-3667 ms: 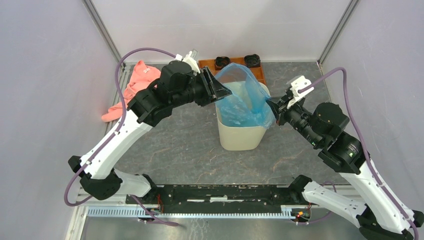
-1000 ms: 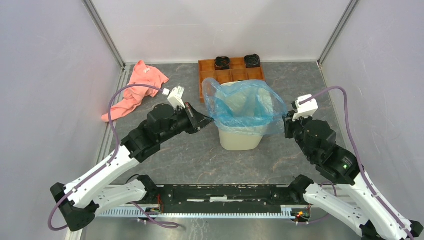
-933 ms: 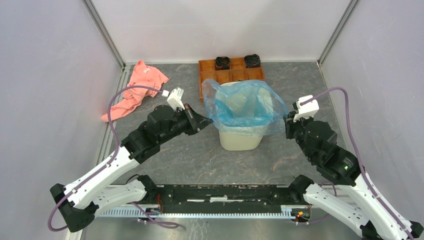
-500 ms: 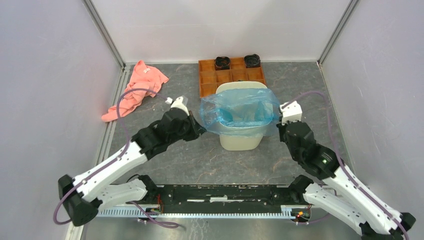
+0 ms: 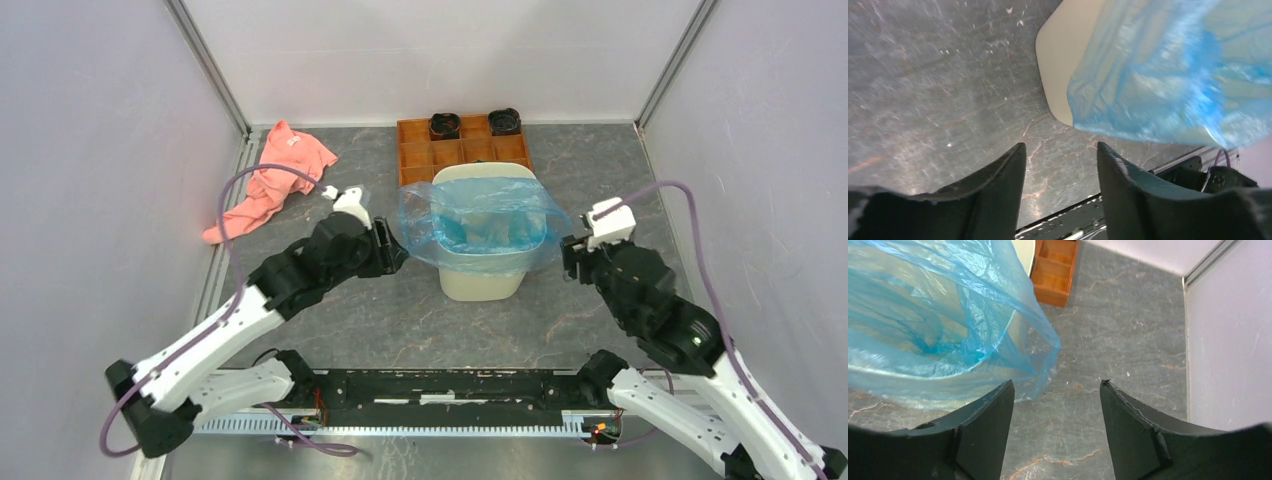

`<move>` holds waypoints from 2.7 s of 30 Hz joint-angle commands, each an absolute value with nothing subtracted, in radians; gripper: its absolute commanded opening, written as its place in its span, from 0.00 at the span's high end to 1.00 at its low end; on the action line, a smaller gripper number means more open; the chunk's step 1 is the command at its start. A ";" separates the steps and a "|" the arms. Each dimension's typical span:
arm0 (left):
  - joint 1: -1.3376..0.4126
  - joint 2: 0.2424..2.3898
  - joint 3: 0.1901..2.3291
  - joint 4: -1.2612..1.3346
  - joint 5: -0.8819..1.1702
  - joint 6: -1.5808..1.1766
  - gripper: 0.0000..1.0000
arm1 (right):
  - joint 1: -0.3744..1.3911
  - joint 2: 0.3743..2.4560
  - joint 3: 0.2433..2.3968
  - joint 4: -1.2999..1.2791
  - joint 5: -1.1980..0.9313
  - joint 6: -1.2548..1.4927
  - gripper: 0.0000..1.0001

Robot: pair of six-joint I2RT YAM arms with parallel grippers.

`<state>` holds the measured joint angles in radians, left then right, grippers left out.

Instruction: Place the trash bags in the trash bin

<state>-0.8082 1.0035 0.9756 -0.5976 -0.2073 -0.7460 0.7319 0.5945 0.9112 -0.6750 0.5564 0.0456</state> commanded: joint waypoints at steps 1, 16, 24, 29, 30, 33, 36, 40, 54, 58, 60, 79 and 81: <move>-0.804 0.852 0.987 -0.652 -0.245 -0.606 0.30 | 0.731 0.545 0.993 -0.756 0.481 -0.057 0.27; -0.302 0.992 0.986 -0.178 0.665 -0.755 0.13 | 0.730 0.893 1.198 -0.462 0.335 -0.233 0.26; -0.302 1.012 0.963 -0.121 0.708 -0.735 0.14 | 0.680 0.979 1.246 -0.398 0.350 -0.233 0.41; -0.302 1.038 0.955 -0.106 0.676 -0.722 0.25 | 0.609 1.015 1.255 -0.351 0.277 -0.216 0.61; -0.302 1.054 0.959 -0.097 0.675 -0.728 0.27 | 0.595 1.027 1.264 -0.350 0.260 -0.213 0.65; -0.302 1.119 0.980 -0.046 0.680 -0.753 0.29 | 0.562 1.055 1.274 -0.344 0.223 -0.206 0.76; -0.302 1.169 1.001 0.020 0.715 -0.780 0.28 | 0.542 1.059 1.259 -0.326 0.201 -0.195 0.79; -0.306 1.193 0.994 0.156 0.790 -0.846 0.28 | 0.524 1.057 1.231 -0.302 0.190 -0.180 0.81; -0.357 1.226 1.026 0.233 0.832 -0.885 0.64 | 0.433 1.100 1.249 -0.274 0.084 -0.120 0.81; -0.362 1.249 1.055 0.222 0.831 -0.870 0.77 | 0.414 1.113 1.250 -0.269 0.050 -0.109 0.81; -0.365 1.248 1.056 0.218 0.815 -0.860 0.91 | 0.403 1.114 1.246 -0.264 0.041 -0.105 0.81; -0.364 1.457 1.190 0.034 0.414 -0.923 0.98 | 0.238 1.268 1.203 -0.201 -0.115 -0.057 0.78; -0.363 1.482 1.200 0.014 0.396 -0.916 0.98 | 0.237 1.290 1.207 -0.225 -0.120 -0.046 0.78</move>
<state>-0.3626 1.4578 1.1366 0.0311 0.4732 -0.8963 0.2447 1.2594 1.2068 -0.2462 -0.0700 -0.0784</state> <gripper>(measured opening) 0.029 0.220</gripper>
